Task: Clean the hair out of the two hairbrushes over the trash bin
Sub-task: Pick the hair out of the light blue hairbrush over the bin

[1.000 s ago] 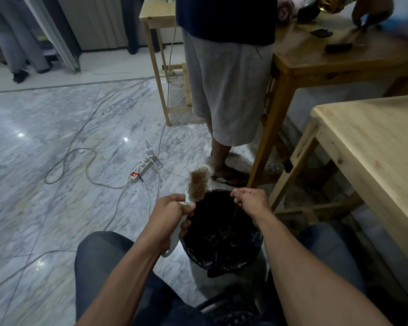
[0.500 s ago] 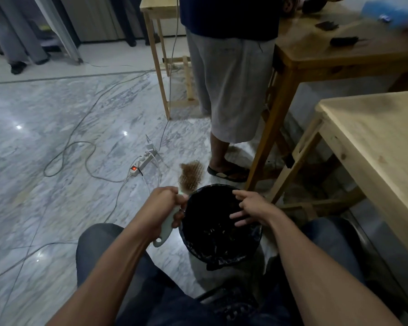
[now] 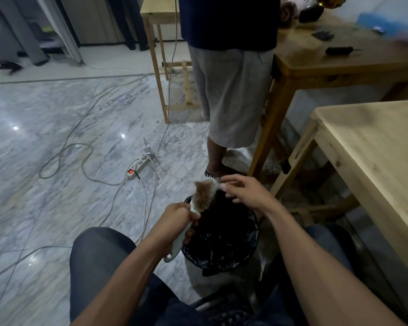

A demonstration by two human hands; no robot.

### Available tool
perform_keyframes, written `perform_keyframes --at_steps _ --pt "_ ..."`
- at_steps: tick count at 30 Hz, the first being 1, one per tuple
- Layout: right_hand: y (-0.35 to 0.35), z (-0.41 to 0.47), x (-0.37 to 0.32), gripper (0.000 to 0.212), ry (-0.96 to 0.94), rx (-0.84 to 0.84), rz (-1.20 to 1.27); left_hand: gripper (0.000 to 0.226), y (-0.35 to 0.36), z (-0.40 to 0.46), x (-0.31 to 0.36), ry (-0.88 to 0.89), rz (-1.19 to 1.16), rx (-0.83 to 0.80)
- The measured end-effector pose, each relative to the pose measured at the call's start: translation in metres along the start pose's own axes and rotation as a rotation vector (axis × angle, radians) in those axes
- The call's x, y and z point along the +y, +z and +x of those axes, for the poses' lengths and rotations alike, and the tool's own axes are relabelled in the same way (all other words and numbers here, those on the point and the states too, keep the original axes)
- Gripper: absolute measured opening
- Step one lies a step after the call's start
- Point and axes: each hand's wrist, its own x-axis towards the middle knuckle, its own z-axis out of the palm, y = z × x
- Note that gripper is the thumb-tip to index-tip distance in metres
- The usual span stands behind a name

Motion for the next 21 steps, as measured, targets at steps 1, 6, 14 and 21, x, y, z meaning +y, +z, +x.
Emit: perform_keyframes --at_steps 1,6,14,21 --pt "-0.001 0.000 -0.006 0.039 -0.052 -0.002 0.075 0.020 0.001 0.000 -0.001 -0.006 0.013 -0.002" --pt "0.002 0.002 -0.029 0.038 -0.174 -0.103 -0.186 0.016 0.013 -0.003 -0.004 0.023 0.156 -0.019" --pt "-0.008 0.003 -0.029 0.029 0.107 0.520 -0.080 0.020 0.014 -0.011 -0.009 0.023 0.186 -0.085" --pt "-0.015 -0.003 -0.026 0.056 0.194 0.282 0.115 0.020 0.012 -0.004 -0.005 0.037 0.182 -0.056"
